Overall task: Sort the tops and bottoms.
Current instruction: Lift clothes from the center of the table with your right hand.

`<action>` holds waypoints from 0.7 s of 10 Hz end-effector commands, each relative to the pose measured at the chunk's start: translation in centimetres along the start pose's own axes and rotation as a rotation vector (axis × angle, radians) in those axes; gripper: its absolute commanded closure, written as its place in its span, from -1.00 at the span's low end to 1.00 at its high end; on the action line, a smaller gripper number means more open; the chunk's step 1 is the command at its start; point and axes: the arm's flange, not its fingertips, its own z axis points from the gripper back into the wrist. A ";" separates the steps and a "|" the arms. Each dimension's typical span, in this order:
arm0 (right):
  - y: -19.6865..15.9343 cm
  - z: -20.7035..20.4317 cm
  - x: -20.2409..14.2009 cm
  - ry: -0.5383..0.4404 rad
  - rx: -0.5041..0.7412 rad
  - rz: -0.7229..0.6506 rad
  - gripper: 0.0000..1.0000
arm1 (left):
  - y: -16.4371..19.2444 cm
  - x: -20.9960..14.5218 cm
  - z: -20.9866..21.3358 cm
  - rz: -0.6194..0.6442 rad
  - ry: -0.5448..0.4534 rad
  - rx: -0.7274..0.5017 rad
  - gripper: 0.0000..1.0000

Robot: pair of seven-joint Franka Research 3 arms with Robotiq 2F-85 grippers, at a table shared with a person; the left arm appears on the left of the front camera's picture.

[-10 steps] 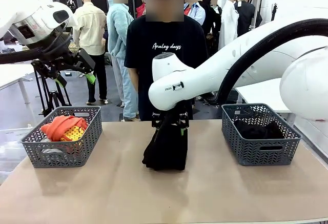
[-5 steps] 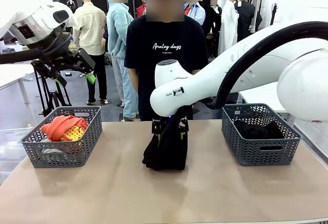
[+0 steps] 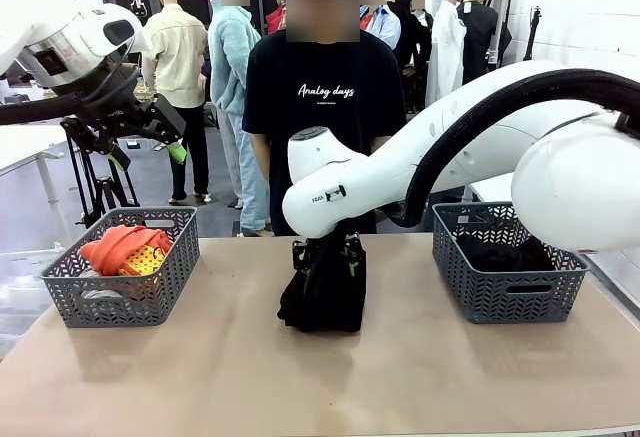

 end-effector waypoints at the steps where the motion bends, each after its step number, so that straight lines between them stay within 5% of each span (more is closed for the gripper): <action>1: -0.5 -0.3 0.5 0.012 0.000 -0.054 -1.00 | 0.3 0.0 0.2 -0.003 0.000 -0.005 -1.00; 3: -1.1 -0.3 0.5 0.020 0.012 -0.074 -0.88 | 0.3 0.0 0.2 -0.003 0.000 -0.005 -1.00; 7: -1.6 -1.0 0.6 0.042 0.040 -0.104 0.21 | 0.3 0.0 0.2 -0.003 0.000 -0.005 -1.00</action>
